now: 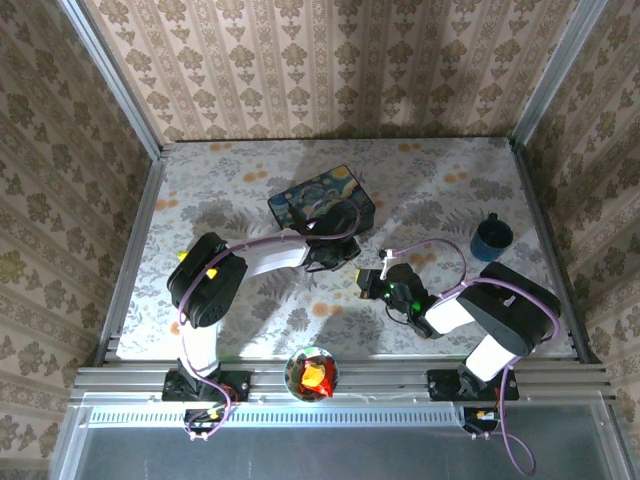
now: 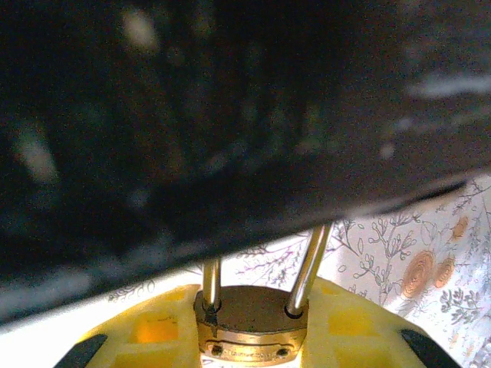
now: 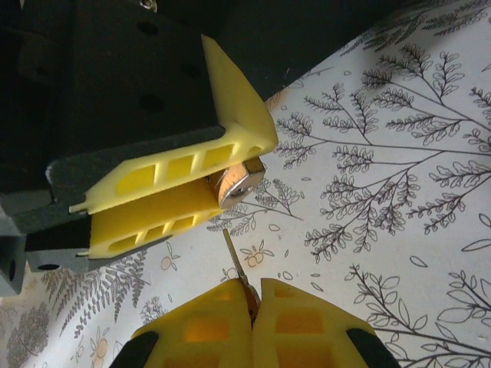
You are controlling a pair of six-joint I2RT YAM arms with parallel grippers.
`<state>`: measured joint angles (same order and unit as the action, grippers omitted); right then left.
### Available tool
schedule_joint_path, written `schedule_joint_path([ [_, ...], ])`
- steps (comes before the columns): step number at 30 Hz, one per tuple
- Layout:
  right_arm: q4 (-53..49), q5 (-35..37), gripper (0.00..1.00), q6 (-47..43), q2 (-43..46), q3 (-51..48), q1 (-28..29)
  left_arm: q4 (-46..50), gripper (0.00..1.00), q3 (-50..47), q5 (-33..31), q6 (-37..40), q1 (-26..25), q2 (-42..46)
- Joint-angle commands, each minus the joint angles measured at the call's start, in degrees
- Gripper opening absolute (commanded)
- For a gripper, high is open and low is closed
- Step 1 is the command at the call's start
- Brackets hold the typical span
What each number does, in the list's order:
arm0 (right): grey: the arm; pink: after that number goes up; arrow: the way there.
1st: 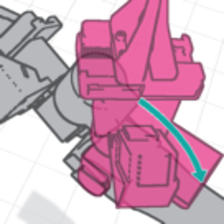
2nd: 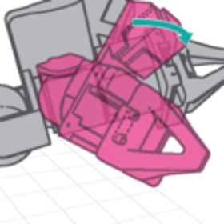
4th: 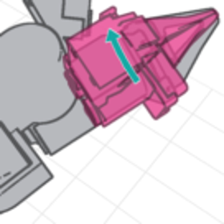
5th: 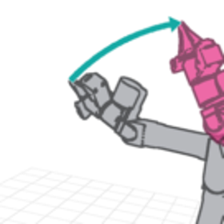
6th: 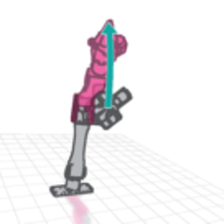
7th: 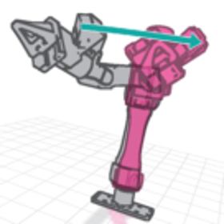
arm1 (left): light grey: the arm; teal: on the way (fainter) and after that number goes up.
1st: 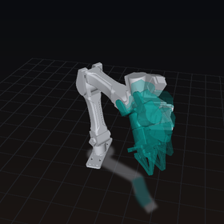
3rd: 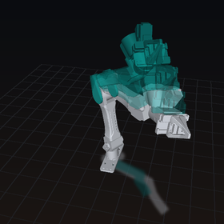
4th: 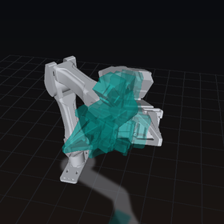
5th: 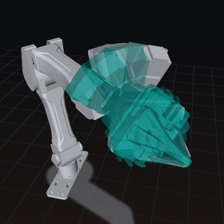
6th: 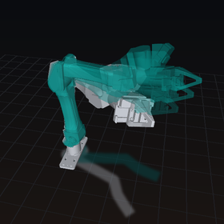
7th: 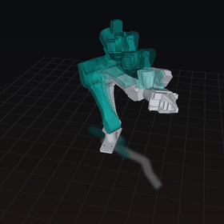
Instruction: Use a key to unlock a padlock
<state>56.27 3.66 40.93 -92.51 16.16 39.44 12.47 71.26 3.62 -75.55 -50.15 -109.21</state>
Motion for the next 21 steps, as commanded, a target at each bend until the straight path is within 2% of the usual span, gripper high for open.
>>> schedule_joint_path([
  [1,3.35,3.54,0.00,0.56,-1.21,1.50,0.29,-4.04,0.00,0.53,7.78,-5.04,0.00,1.97],
  [21,8.48,4.87,0.00,2.90,-5.49,0.76,-1.18,-5.66,0.00,-0.15,9.48,-5.37,0.52,2.36],
])
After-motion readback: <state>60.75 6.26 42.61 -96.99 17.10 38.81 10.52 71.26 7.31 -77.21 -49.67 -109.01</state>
